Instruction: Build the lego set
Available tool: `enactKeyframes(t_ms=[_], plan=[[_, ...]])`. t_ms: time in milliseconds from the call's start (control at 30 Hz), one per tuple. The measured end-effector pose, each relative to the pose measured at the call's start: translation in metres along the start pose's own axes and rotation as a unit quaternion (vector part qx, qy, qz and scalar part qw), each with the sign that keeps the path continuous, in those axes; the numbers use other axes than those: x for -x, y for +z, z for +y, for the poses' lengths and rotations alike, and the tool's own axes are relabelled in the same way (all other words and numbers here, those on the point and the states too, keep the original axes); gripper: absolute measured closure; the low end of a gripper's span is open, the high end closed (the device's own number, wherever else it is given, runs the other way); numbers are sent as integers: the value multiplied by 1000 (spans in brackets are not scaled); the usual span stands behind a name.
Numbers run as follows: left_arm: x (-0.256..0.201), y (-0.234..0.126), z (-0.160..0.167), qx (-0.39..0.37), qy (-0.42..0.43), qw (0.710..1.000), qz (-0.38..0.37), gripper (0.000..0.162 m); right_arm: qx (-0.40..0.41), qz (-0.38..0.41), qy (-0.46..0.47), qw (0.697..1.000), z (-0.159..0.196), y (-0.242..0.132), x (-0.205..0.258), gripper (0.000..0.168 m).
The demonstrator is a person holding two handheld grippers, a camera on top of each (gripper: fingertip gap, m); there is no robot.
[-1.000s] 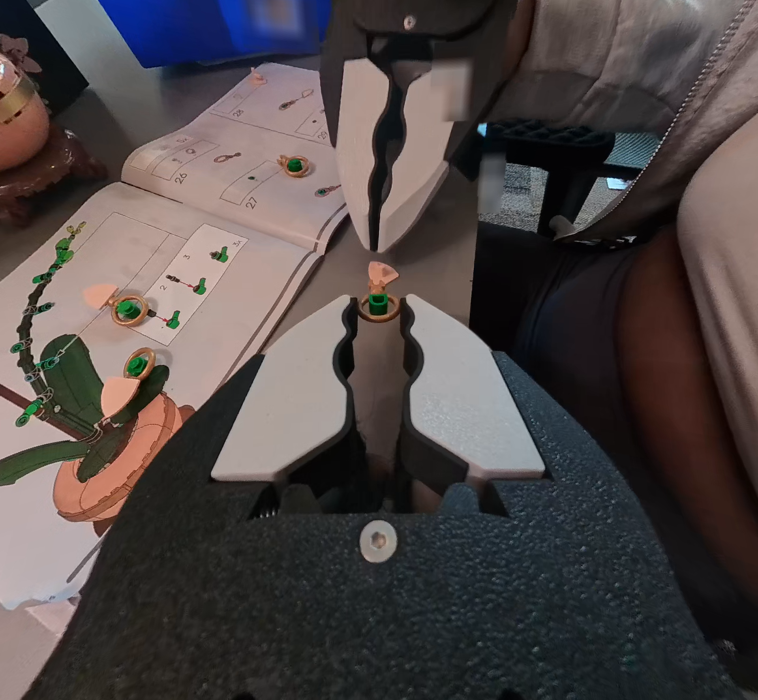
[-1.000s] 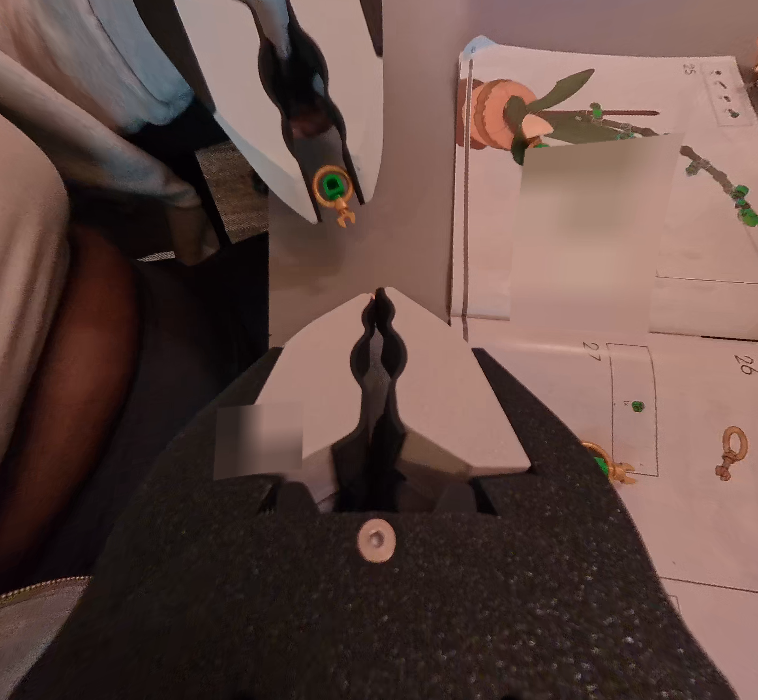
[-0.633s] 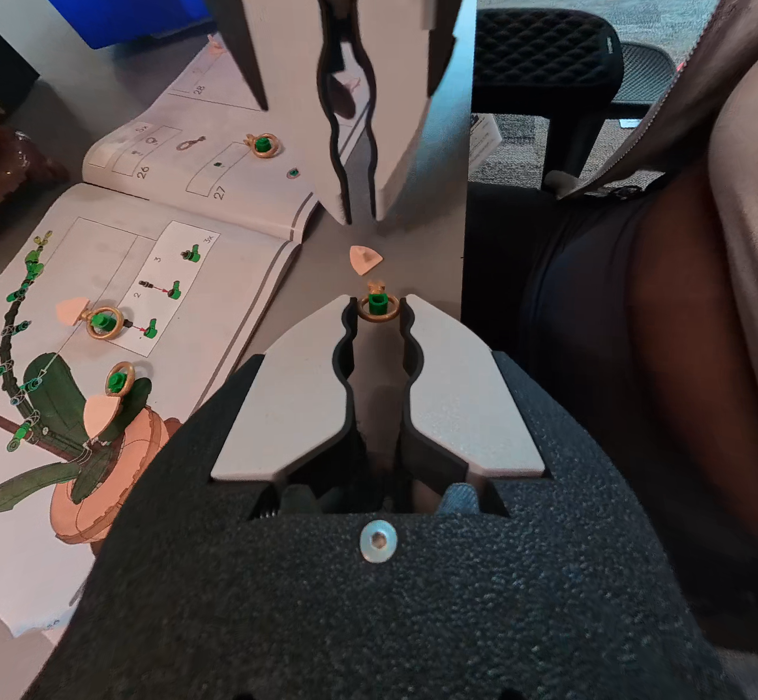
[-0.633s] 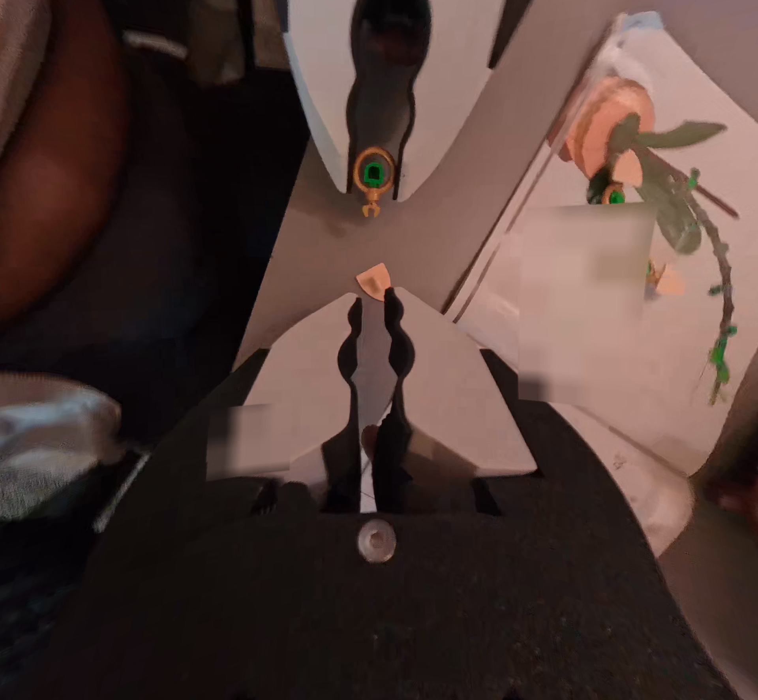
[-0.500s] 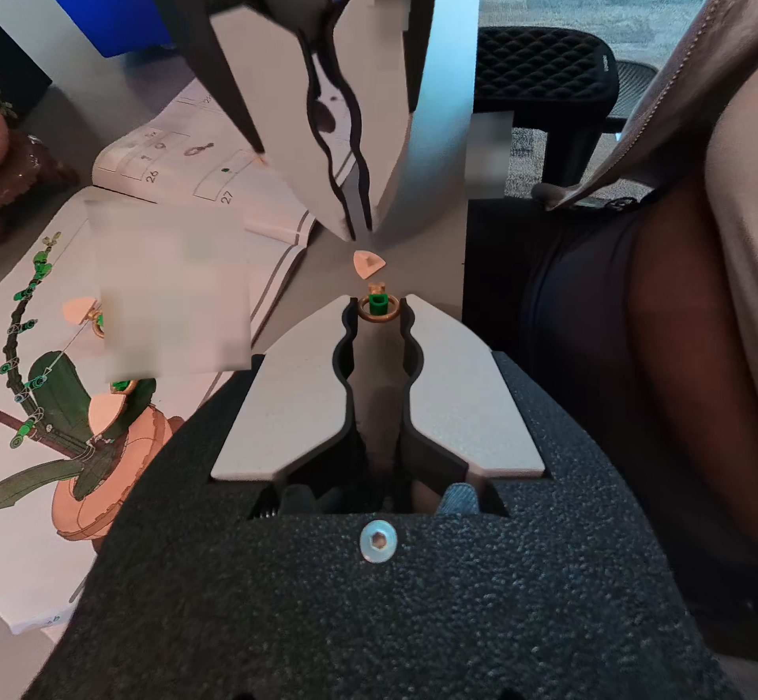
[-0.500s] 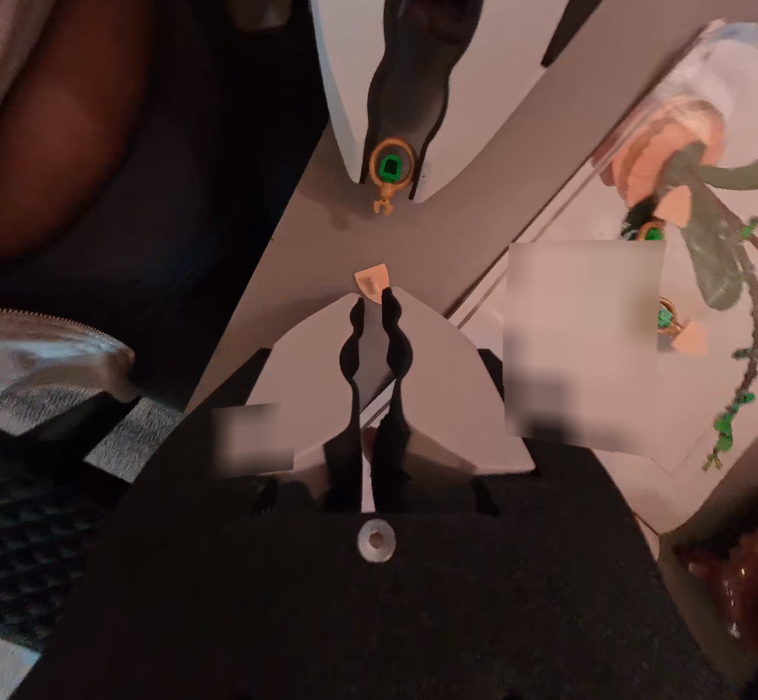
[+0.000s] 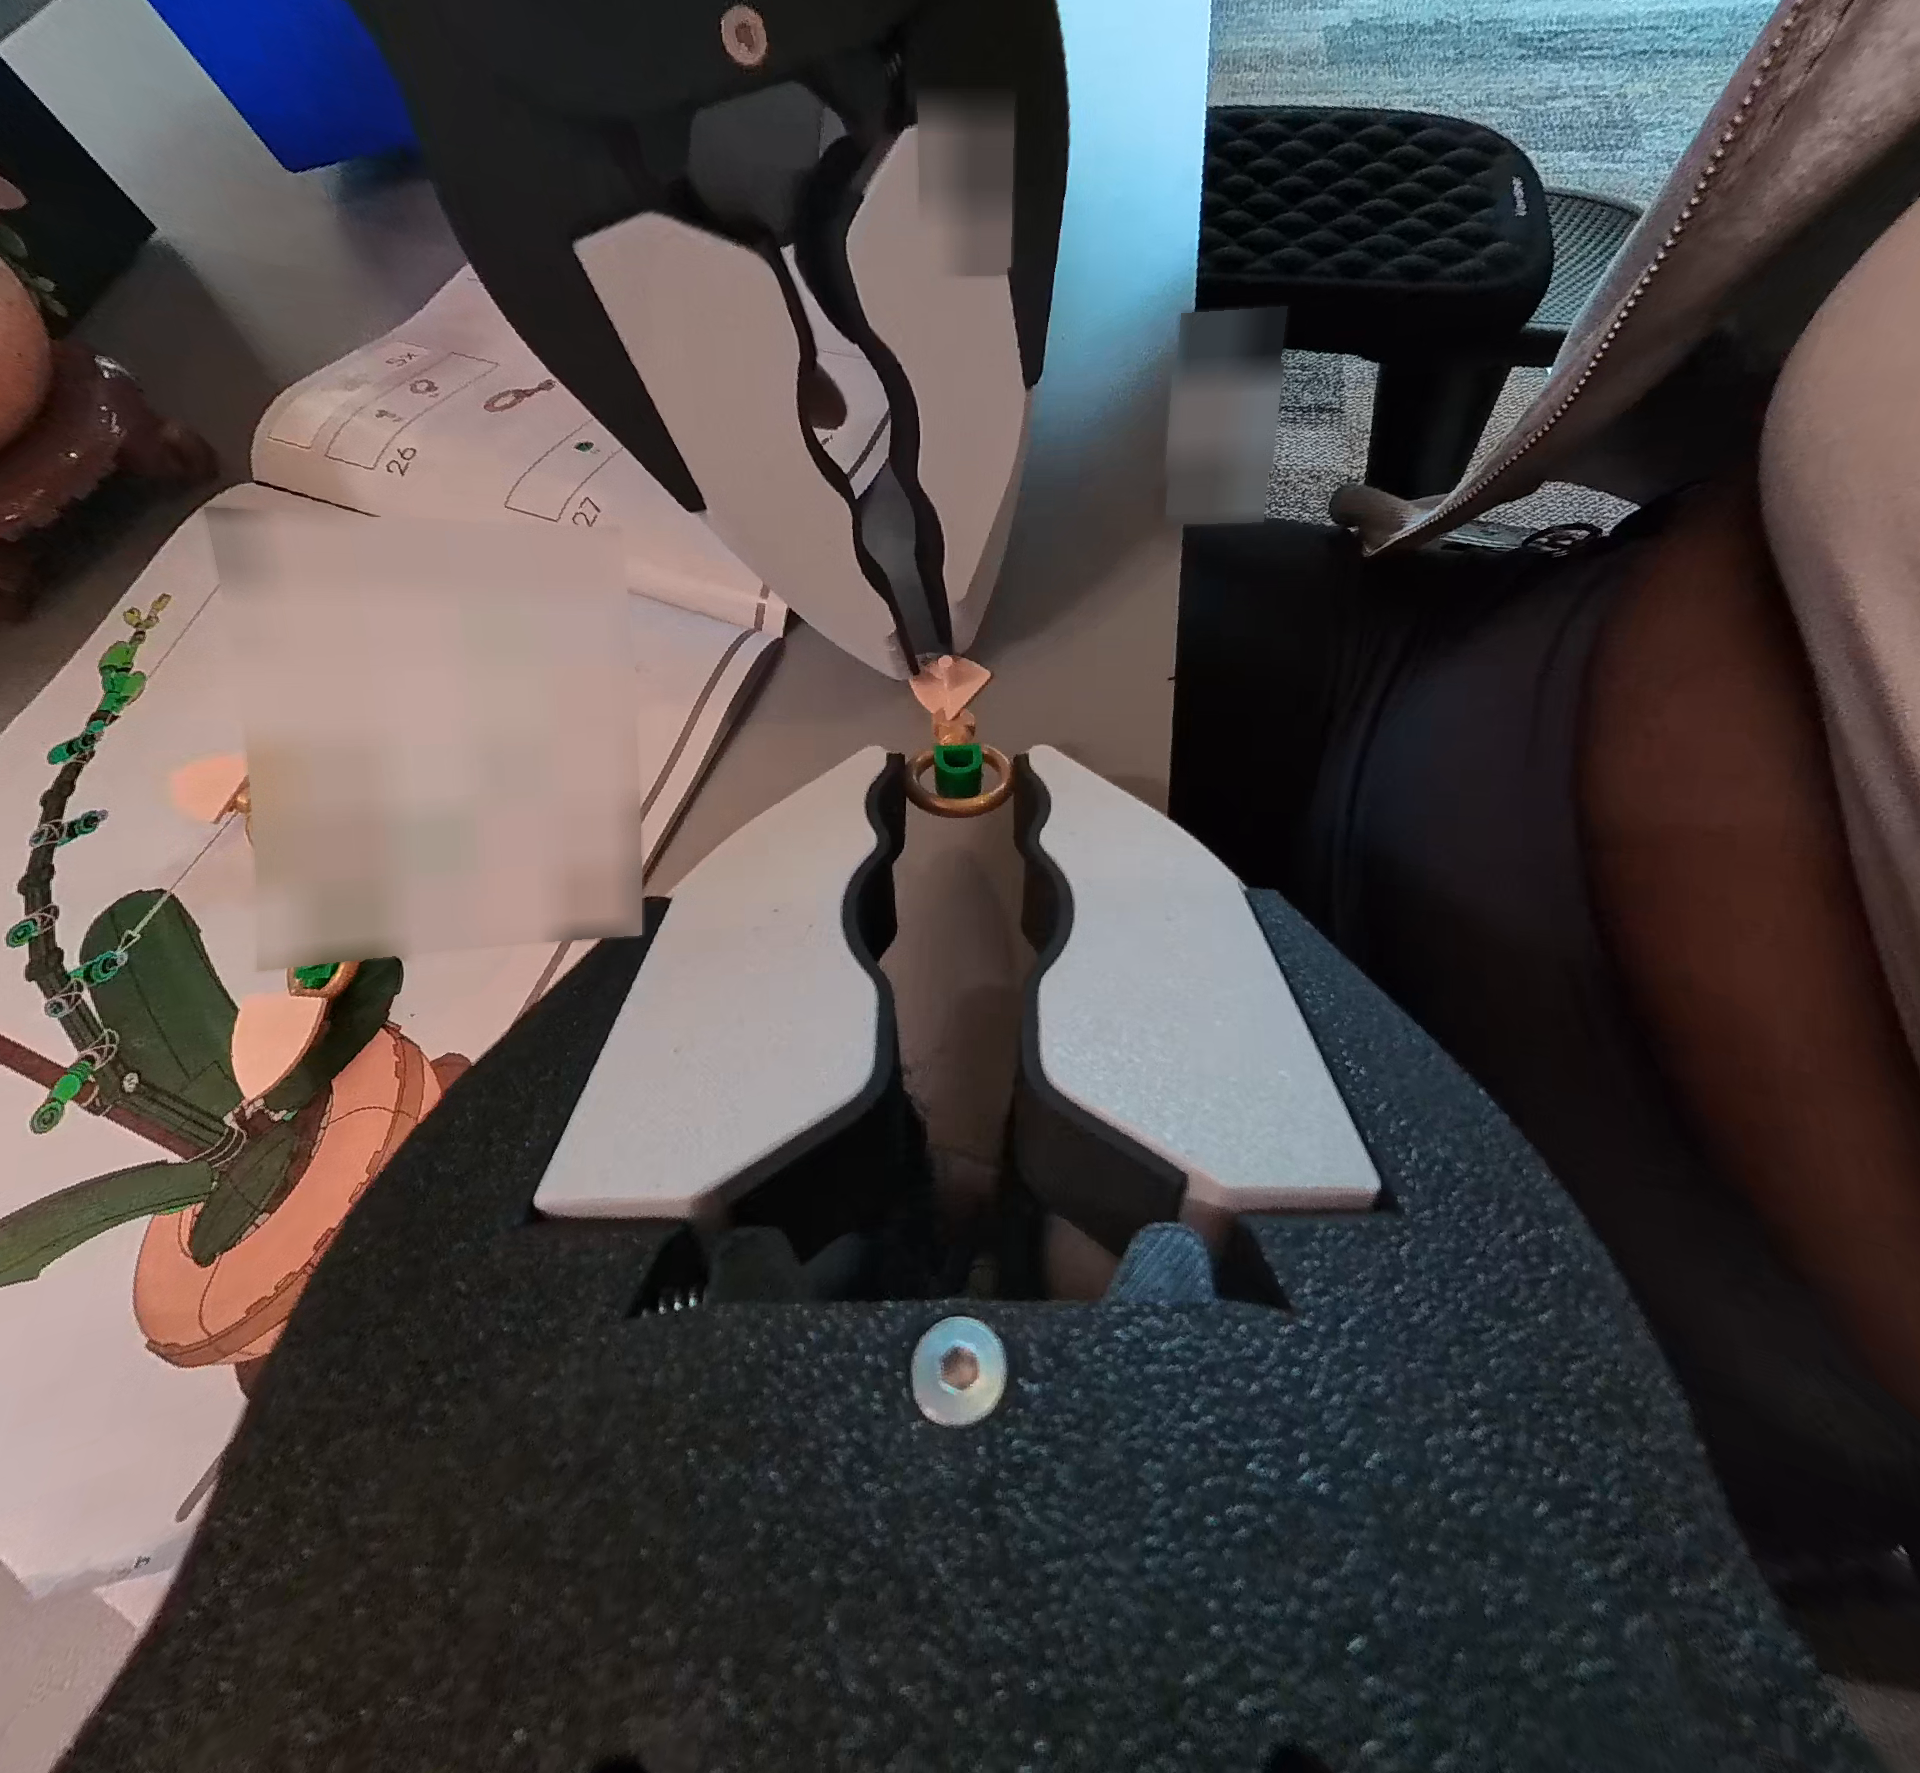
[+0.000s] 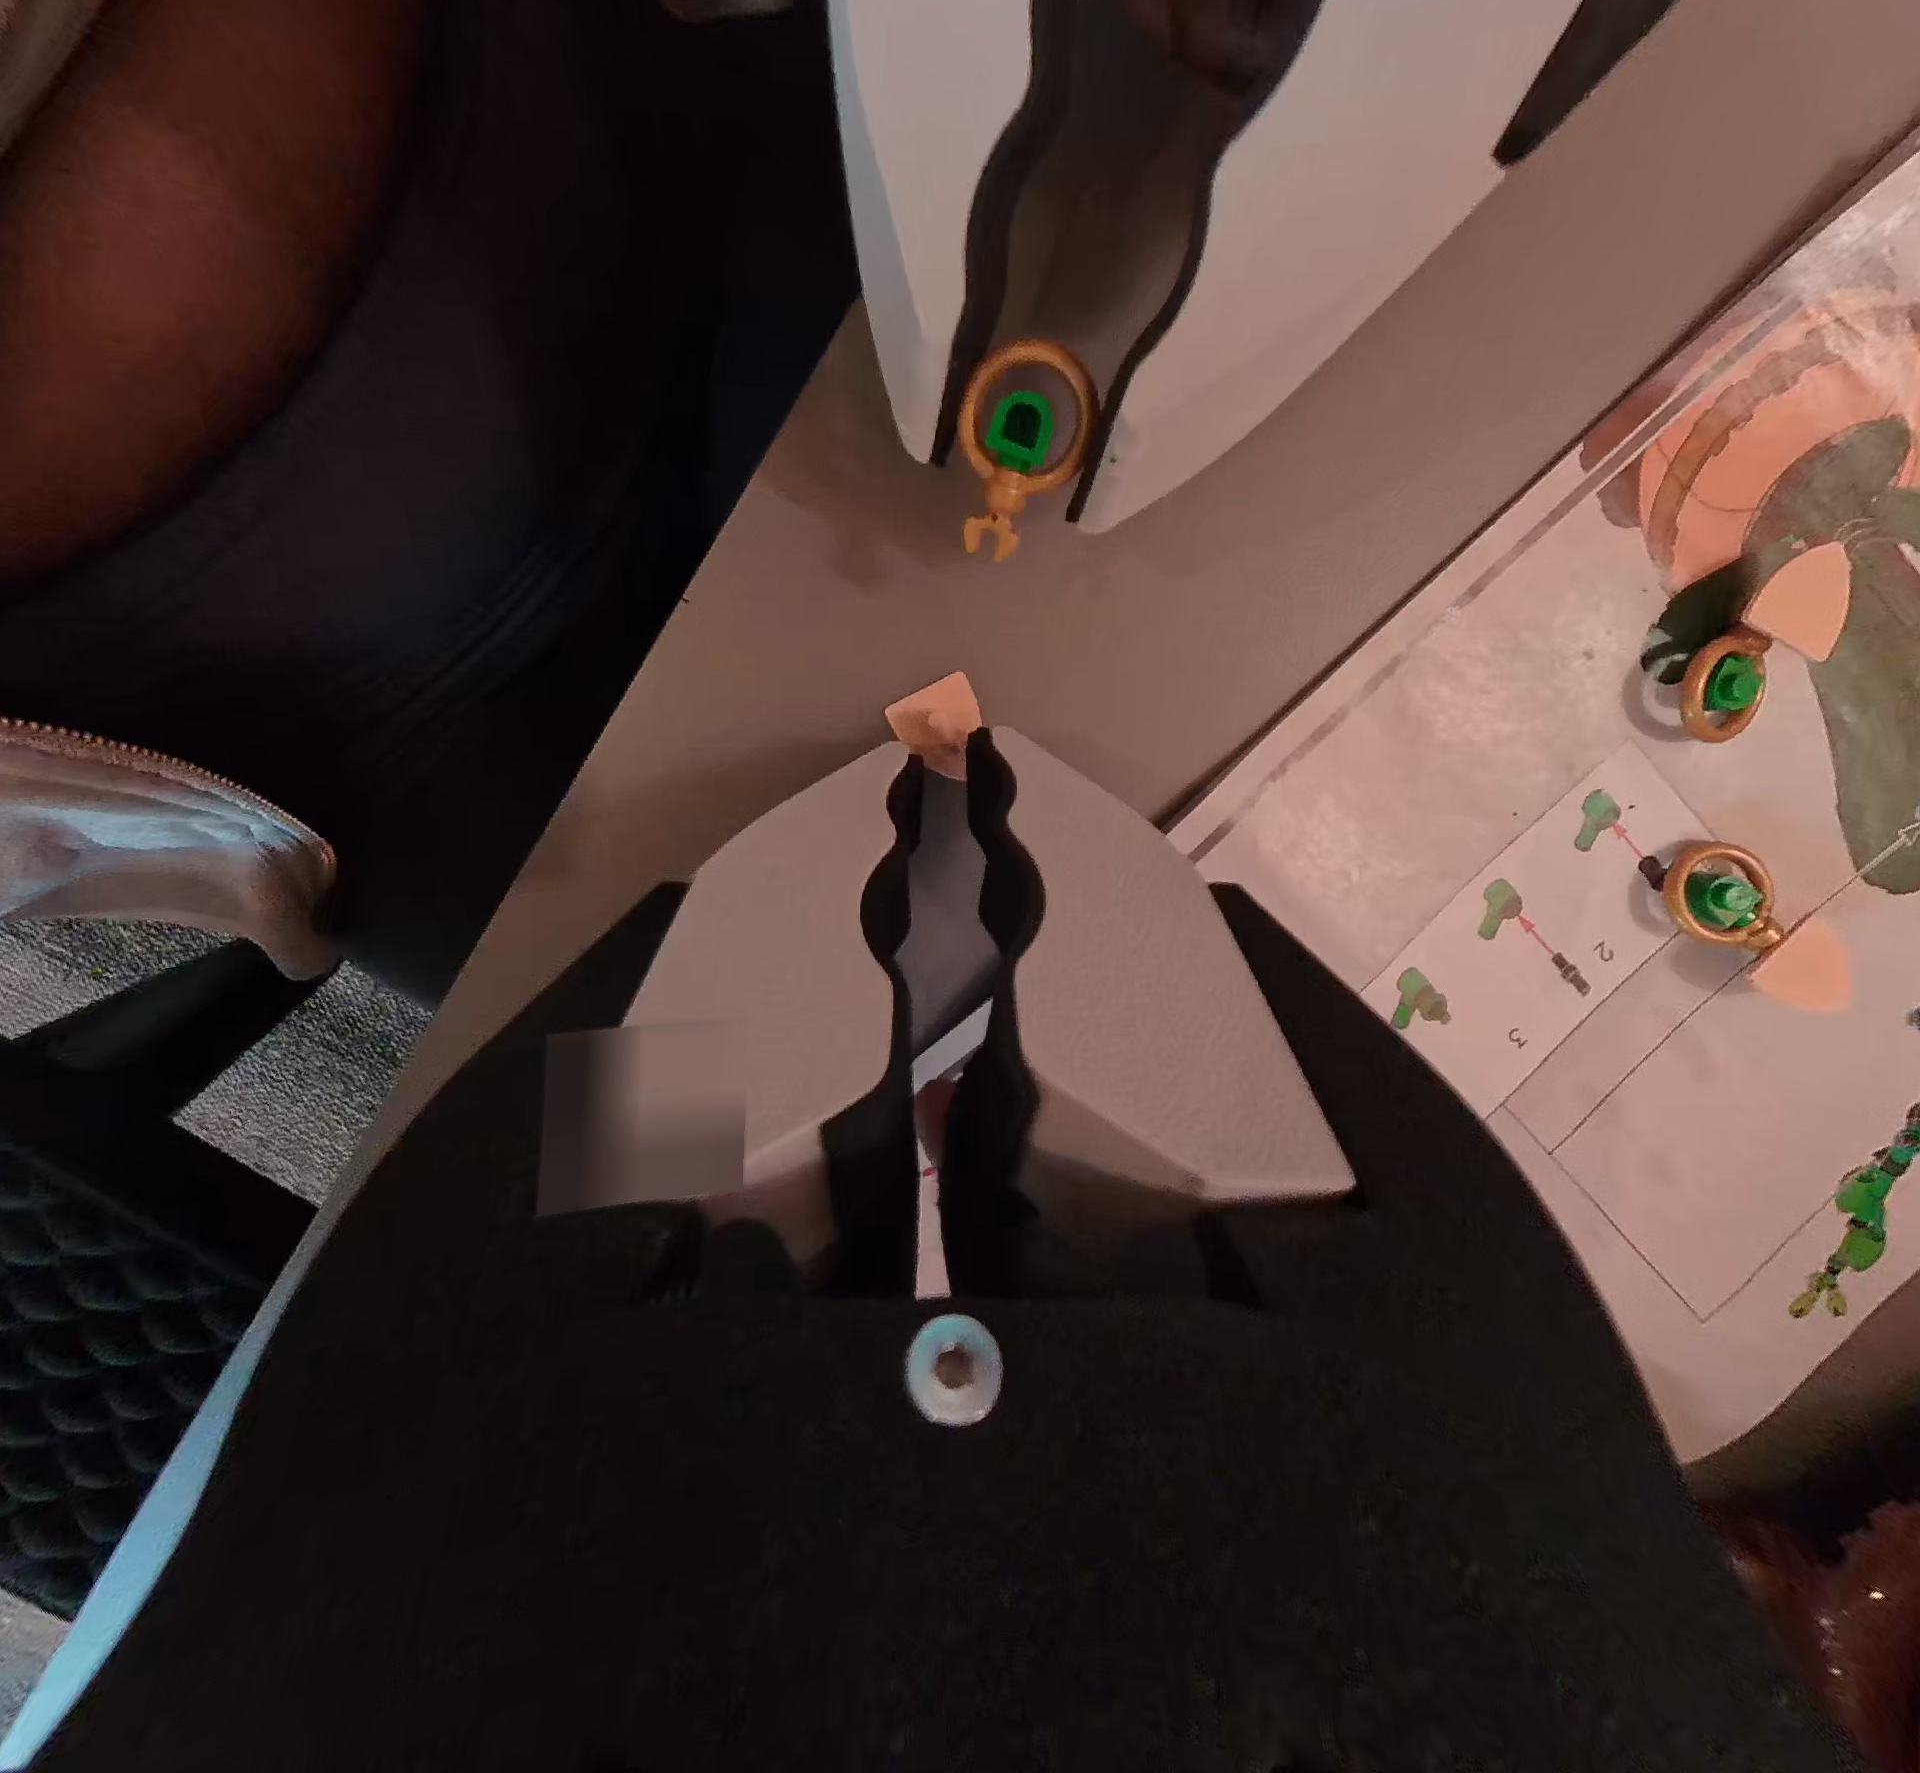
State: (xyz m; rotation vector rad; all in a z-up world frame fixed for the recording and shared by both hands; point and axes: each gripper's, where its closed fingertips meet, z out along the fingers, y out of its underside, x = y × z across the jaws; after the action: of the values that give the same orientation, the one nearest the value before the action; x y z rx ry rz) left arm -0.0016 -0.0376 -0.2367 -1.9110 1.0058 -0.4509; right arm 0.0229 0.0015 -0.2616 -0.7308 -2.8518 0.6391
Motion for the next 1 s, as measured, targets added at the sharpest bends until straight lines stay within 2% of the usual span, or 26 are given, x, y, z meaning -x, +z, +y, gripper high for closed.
enactKeyframes(t_ms=[233, 400, 500, 567, 733, 833, 1000], plan=[[-1, 1, 0, 2, 2, 1000, 0, 143, 21, -19, -45, 999, -2, 0, -1, 162], [0, -1, 0, -2, 2, 1000, -1, 143, 22, -36, -33, 999, -1, 3, 0, 166], [6, 0, -1, -5, -6, 1000, -19, 143, 0, -9, 19, 1000, -2, 2, -2, 166], [10, -1, -1, -4, -18, 999, -33, 143, -41, 29, 78, 996, -6, -5, -7, 166], [16, -1, -10, -31, -29, 997, -71, 143, -193, 117, 248, 942, -28, -29, -18, 166], [18, -3, -19, -62, -23, 994, -92, 143, -194, 176, 261, 929, -20, -32, -18, 166], [18, -8, -32, -115, -8, 988, -99, 143, -217, 181, 262, 923, -20, -35, -13, 166]])
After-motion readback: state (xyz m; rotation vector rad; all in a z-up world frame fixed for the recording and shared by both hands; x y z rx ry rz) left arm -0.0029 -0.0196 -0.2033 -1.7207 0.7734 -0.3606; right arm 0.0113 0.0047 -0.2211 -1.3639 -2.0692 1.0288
